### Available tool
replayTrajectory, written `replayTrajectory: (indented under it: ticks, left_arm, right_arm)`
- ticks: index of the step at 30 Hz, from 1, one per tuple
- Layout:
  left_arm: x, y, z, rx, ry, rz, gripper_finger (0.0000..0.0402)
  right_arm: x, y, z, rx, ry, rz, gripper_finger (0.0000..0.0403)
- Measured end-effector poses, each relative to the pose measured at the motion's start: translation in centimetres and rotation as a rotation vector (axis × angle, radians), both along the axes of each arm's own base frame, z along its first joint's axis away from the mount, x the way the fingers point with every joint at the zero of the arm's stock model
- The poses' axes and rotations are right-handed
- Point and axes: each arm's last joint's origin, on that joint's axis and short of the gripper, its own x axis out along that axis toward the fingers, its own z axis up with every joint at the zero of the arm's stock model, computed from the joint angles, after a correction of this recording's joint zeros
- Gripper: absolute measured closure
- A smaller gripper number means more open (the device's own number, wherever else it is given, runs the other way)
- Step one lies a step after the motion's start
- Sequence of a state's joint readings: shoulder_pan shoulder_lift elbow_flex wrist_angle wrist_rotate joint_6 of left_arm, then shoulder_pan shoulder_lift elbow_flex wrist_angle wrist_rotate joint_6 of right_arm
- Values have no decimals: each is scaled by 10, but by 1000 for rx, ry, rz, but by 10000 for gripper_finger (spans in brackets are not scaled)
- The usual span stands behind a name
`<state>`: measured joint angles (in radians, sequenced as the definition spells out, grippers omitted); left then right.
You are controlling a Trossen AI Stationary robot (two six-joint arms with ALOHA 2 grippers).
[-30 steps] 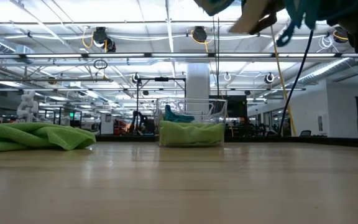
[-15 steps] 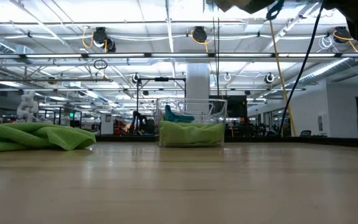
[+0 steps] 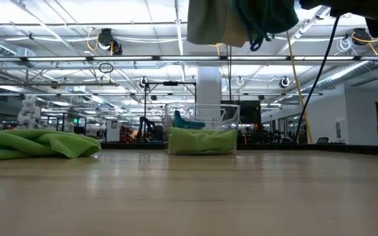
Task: Fold microfiber towels
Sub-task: Put the blue towel into the transparent bin
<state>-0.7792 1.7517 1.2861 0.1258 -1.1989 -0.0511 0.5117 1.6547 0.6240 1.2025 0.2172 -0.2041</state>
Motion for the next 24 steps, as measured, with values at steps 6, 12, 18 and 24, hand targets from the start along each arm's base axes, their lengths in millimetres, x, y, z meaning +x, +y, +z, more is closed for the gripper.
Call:
replayTrajectory:
  ticks: [6, 12, 18, 24]
  left_arm:
    - [29, 27, -7, -82, 11, -9, 44]
    - [48, 47, -7, -175, 38, -141, 11]
    - [56, 62, -12, -209, 97, -164, 32]
    - [59, 69, -16, -155, 152, -179, 36]
  right_arm:
    - [1, -2, 1, -43, -22, -59, 390]
    - [0, -2, 4, -110, -53, -66, 390]
    - [-3, -6, 15, -134, -74, -116, 390]
    - [-7, -8, 23, -138, -73, -112, 390]
